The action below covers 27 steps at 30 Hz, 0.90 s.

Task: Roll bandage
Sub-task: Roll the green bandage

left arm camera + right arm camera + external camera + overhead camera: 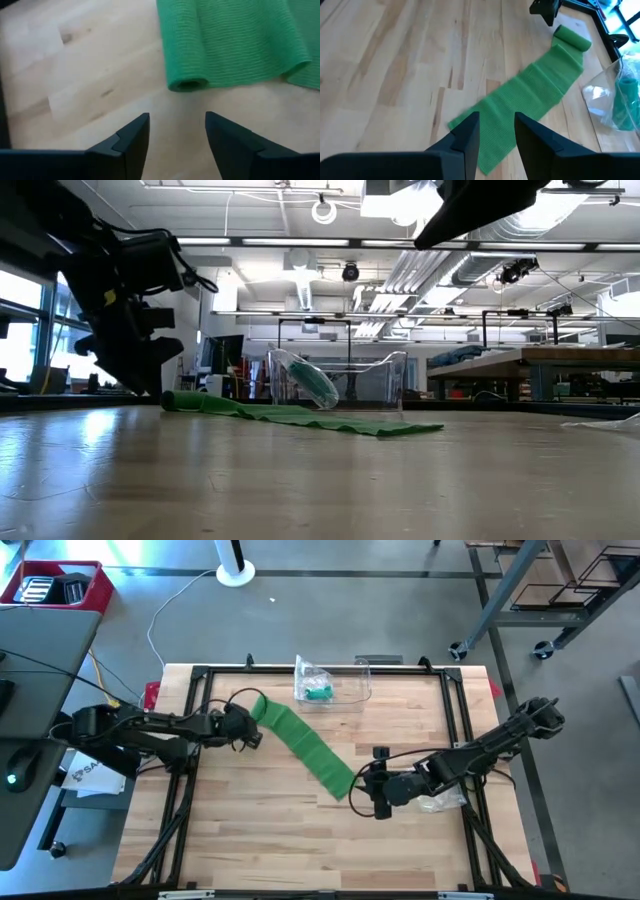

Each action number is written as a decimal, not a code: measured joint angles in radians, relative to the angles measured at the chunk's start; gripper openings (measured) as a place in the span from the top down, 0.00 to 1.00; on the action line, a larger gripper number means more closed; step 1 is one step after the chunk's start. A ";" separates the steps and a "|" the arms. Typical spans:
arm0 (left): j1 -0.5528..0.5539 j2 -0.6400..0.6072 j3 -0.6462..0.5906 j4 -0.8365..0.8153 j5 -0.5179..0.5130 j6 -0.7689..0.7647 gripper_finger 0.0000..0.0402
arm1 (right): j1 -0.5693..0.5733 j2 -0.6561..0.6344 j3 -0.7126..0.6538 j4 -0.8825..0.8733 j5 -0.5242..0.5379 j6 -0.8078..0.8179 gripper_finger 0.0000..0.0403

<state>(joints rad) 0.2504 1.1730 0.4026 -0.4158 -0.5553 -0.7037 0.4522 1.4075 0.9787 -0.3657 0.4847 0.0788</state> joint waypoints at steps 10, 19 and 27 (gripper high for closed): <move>0.027 0.005 -0.090 0.308 -0.011 0.201 0.56 | 0.000 0.000 0.000 0.012 -0.006 0.045 0.72; 0.025 0.004 -0.190 0.439 -0.064 0.184 0.81 | 0.000 0.000 0.000 0.013 -0.016 0.034 0.72; -0.026 0.005 -0.211 0.486 -0.116 0.227 0.98 | 0.000 0.000 0.000 0.013 -0.016 0.026 0.72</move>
<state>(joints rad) 0.2245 1.1782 0.1913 0.0701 -0.6715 -0.4765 0.4519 1.4071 0.9787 -0.3531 0.4683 0.1043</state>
